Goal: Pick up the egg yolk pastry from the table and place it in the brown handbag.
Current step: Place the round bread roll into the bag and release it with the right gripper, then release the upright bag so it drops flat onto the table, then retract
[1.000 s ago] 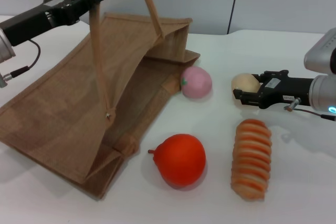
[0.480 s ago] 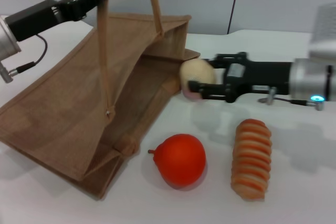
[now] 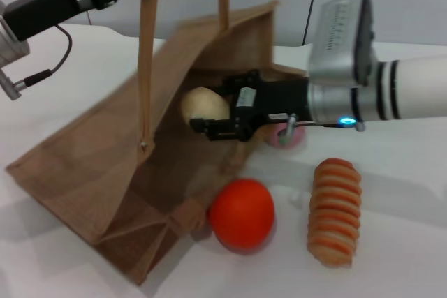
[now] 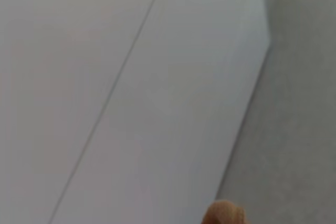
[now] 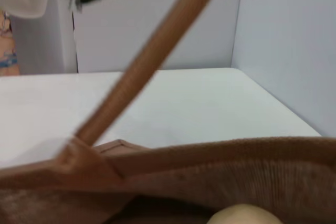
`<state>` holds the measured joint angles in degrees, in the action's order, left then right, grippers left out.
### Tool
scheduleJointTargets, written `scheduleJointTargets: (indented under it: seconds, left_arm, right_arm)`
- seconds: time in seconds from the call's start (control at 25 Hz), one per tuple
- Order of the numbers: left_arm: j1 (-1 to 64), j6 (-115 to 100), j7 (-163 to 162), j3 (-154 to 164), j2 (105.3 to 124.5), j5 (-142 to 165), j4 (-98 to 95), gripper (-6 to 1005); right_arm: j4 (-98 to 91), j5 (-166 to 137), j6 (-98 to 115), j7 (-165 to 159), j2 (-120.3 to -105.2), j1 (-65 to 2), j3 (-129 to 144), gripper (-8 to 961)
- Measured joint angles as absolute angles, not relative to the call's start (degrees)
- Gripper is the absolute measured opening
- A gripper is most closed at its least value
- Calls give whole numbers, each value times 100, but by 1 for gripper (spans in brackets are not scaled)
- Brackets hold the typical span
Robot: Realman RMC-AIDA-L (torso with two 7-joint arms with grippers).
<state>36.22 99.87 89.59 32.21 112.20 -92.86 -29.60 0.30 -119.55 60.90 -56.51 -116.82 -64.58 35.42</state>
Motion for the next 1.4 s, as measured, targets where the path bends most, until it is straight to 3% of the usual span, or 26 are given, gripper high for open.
scheduleJointTargets:
  seconds: [0.64, 0.96, 1.2, 1.4]
  left_arm:
    - [3359, 10741, 8757, 3153, 11082, -9940, -2967, 180]
    - [3282, 10703, 8784, 3025, 11059, -9971, -2960, 181]
    - [3180, 10245, 9008, 2648, 11015, -9929, -2702, 182]
    - [3185, 9593, 9234, 2577, 10904, -9929, -2220, 184]
  right_arm:
    - [546, -11931, 5063, -5159, -11719, -6679, 3018, 635]
    - [552, -11918, 5210, -5179, -11690, -6609, 3011, 750]
    - [330, -11946, 6263, -5162, -11629, -6279, 3038, 802]
    - [-564, -11912, 7662, -5214, -11614, -5421, 2944, 800]
